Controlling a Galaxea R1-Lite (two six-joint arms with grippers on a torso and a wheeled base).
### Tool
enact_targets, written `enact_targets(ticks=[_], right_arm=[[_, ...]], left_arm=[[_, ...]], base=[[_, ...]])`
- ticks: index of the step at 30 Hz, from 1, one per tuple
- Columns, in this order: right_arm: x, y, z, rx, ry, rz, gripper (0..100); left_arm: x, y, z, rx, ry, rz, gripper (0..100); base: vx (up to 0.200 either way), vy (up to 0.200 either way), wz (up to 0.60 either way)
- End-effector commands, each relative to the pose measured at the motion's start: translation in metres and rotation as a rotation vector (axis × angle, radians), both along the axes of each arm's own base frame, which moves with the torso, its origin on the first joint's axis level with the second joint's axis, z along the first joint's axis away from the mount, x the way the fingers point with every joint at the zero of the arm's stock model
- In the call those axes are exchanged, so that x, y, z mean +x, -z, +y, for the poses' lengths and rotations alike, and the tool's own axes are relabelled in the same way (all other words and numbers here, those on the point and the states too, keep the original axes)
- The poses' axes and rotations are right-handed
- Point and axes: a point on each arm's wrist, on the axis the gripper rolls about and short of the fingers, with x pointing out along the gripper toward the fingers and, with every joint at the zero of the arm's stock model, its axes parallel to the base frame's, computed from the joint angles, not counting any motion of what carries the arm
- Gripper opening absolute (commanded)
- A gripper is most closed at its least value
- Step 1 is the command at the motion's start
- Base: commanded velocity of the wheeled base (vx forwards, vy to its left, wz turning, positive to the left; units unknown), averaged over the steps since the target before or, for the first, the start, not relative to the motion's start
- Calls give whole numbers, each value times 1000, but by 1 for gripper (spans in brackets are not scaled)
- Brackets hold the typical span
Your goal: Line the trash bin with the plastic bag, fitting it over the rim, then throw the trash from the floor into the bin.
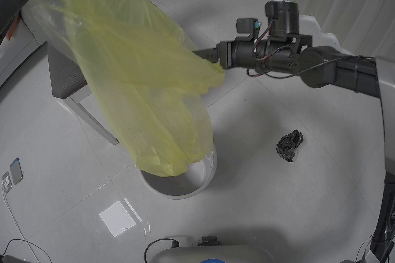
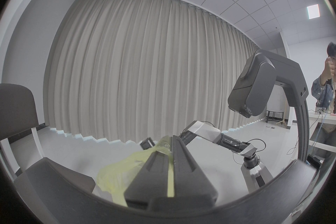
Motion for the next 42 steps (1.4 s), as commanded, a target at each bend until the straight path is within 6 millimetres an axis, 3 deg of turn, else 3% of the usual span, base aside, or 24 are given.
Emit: enact_targets(ticks=[1,8,15,29,38,39,42], right_arm=[[6,26,16,-30,-24,47,100],[-2,1,7,-5,-17,-6,100],[-26,-11,-8,-22,-20,13,100],[-39,9,5,-69,-64,62,100],[-33,3,8,-12,-63,-17,100],[-33,3,7,-12,-61,-17,0],[-33,2,5,-13,-59,-11,0]], left_arm=[[1,2,0,3,-2,7,0],[0,4,1,5,-6,10,0],[-1,3,1,1,-6,8,0],[-4,0,3,-7,-1,-3,0],[-4,0,3,-9,0,-6,0],[-4,0,3,-9,0,-6,0],[-4,0,3,-8,-2,-3,0]], base=[[0,0,0],[0,0,0],[0,0,0],[0,0,0],[0,0,0],[0,0,0],[0,0,0]])
